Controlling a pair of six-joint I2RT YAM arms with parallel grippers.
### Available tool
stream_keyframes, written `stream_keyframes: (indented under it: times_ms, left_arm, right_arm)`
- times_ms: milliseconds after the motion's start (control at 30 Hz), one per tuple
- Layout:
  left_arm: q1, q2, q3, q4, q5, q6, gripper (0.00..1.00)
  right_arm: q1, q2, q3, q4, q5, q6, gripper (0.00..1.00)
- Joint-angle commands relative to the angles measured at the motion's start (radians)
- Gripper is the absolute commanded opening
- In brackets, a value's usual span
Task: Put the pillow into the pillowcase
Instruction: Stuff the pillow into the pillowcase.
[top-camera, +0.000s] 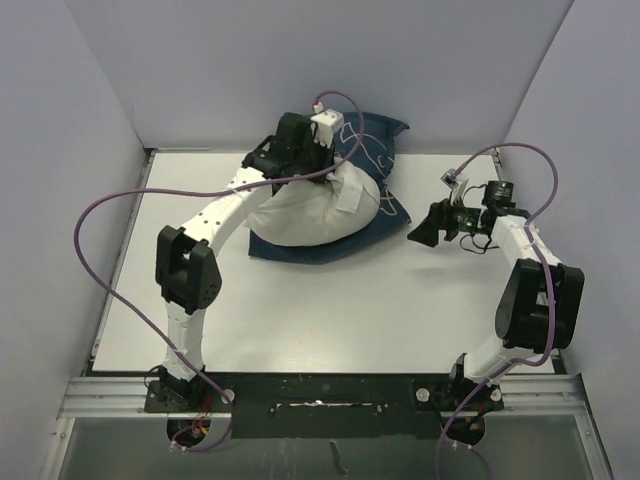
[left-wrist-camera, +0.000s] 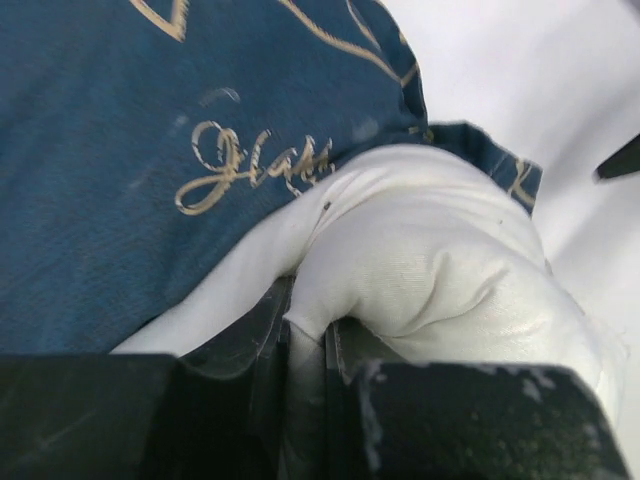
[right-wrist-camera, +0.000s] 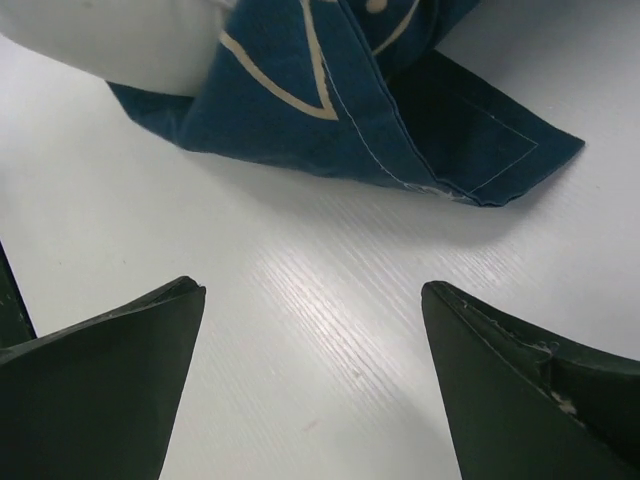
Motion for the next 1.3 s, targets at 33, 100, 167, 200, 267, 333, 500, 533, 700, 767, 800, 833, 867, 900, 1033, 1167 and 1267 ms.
stream_keyframes:
  times_ms: [33, 100, 167, 200, 267, 333, 500, 533, 700, 767, 800, 833, 867, 900, 1033, 1167, 1267]
  left_arm:
    - [0.066, 0.03, 0.208, 0.001, -0.005, -0.227, 0.0]
    - [0.071, 0.076, 0.296, -0.022, 0.012, -0.244, 0.0]
    - [0.073, 0.121, 0.365, -0.036, 0.033, -0.267, 0.0]
    - [0.073, 0.141, 0.399, -0.038, 0.046, -0.279, 0.0]
    - [0.073, 0.18, 0.45, -0.04, 0.065, -0.304, 0.0]
    - [0.072, 0.207, 0.481, -0.022, 0.08, -0.328, 0.0]
    - [0.051, 0.276, 0.538, 0.026, 0.132, -0.405, 0.0]
    - [0.046, 0.287, 0.543, 0.035, 0.138, -0.416, 0.0]
    - [0.03, 0.332, 0.551, 0.1, 0.179, -0.483, 0.0]
    - [0.026, 0.349, 0.561, 0.118, 0.195, -0.504, 0.0]
    - [0.024, 0.359, 0.57, 0.122, 0.201, -0.509, 0.0]
    - [0.023, 0.366, 0.573, 0.127, 0.206, -0.514, 0.0]
    - [0.021, 0.368, 0.572, 0.133, 0.21, -0.521, 0.0]
    - [0.019, 0.372, 0.571, 0.138, 0.213, -0.526, 0.0]
    - [0.011, 0.374, 0.548, 0.165, 0.21, -0.535, 0.0]
    - [0.003, 0.351, 0.462, 0.237, 0.169, -0.544, 0.0]
    - [-0.014, 0.325, 0.374, 0.315, 0.117, -0.546, 0.0]
  right_arm:
    - [0.104, -0.038, -0.023, 0.347, 0.059, 0.493, 0.86]
    - [0.157, -0.076, -0.066, 0.439, 0.052, 0.639, 0.81]
    - [0.222, -0.122, -0.116, 0.53, 0.059, 0.792, 0.73]
    - [0.25, -0.137, -0.129, 0.545, 0.077, 0.834, 0.68]
    - [0.295, -0.15, -0.141, 0.542, 0.131, 0.909, 0.59]
    - [0.32, -0.143, -0.136, 0.516, 0.201, 0.954, 0.57]
    - [0.324, -0.122, -0.097, 0.401, 0.412, 1.015, 0.62]
    - [0.33, -0.12, -0.088, 0.363, 0.46, 1.0, 0.66]
    - [0.339, -0.055, -0.064, 0.24, 0.624, 0.987, 0.7]
    - [0.34, -0.032, -0.075, 0.312, 0.654, 0.997, 0.68]
    - [0.341, -0.013, -0.073, 0.337, 0.678, 1.0, 0.67]
    - [0.338, 0.007, -0.067, 0.357, 0.715, 1.001, 0.66]
    - [0.334, 0.031, -0.061, 0.369, 0.743, 0.997, 0.65]
    - [0.324, 0.053, -0.054, 0.37, 0.76, 0.991, 0.62]
    - [0.263, 0.132, -0.022, 0.289, 0.792, 0.897, 0.29]
    - [0.129, 0.199, 0.022, 0.145, 0.725, 0.738, 0.0]
    - [0.072, 0.187, 0.046, 0.091, 0.707, 0.532, 0.0]
